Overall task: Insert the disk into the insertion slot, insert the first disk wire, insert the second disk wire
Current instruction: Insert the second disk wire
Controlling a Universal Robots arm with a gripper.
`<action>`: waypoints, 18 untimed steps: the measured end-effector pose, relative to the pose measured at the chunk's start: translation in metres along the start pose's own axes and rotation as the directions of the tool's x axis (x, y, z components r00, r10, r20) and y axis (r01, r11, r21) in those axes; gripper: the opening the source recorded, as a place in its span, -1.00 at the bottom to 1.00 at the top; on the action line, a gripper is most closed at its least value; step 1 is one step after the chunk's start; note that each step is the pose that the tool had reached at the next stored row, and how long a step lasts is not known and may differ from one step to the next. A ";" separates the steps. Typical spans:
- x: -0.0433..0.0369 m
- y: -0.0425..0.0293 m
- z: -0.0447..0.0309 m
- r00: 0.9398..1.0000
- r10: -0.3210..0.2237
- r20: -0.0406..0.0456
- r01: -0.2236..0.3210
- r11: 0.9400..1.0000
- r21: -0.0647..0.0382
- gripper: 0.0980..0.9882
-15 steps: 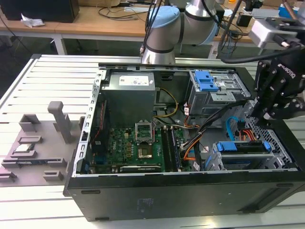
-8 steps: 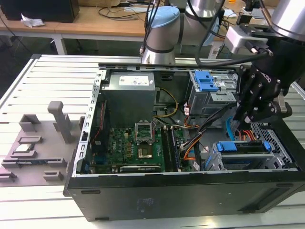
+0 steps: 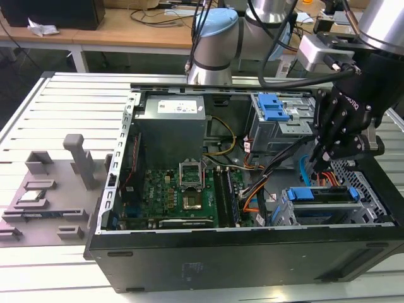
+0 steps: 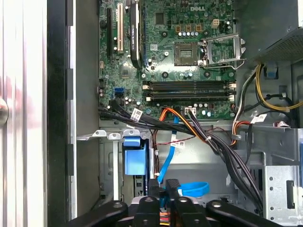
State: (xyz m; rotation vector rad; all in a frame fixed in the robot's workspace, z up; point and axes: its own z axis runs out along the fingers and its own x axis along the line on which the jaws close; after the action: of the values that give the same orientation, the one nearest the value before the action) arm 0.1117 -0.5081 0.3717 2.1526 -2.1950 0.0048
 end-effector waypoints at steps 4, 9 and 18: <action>0.0023 0.0000 0.0000 1.000 0.000 -0.002 0.000 1.000 0.000 -0.86; 0.0154 -0.0038 0.0104 1.000 0.000 -0.003 0.000 1.000 0.000 -0.86; 0.0144 -0.0171 0.0255 1.000 0.000 -0.010 0.000 1.000 0.000 -0.86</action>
State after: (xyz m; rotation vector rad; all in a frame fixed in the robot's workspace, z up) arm 0.1274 -0.5241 0.3462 2.1475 -2.1903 0.0157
